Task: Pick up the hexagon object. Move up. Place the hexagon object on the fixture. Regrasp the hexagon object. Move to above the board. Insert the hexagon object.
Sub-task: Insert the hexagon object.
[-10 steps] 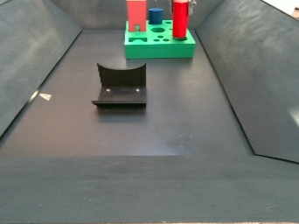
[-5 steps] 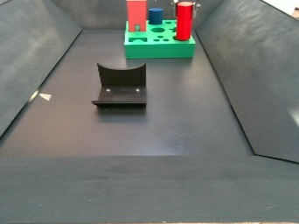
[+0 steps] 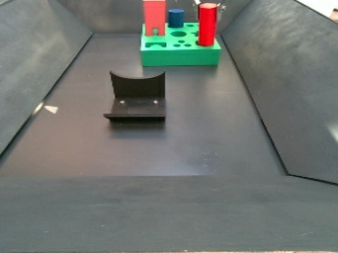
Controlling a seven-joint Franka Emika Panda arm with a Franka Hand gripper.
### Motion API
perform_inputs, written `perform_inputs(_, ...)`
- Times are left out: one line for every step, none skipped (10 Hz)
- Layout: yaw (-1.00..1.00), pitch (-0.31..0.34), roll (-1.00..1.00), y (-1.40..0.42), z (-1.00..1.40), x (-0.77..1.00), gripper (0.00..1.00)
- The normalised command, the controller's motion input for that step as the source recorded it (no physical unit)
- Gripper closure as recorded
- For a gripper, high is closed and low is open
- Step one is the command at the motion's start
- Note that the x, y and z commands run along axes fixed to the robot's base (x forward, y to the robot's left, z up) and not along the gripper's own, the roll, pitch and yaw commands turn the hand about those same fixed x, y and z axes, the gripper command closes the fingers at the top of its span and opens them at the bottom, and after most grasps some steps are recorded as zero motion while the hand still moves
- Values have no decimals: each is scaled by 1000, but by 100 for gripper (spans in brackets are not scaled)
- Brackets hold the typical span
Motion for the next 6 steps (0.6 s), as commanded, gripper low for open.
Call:
perform_inputs(97,0,0,-29,-91,103,100)
perform_inputs(109,0,0,-6,-117,74,100)
perform_inputs(171,0,0,0,-100,0,100)
perform_inputs(177,0,0,0,-94,0,100)
perform_inputs(349,0,9,-23,-369,0,100)
perform_inputs(431,0,11,-31,-366,0,100)
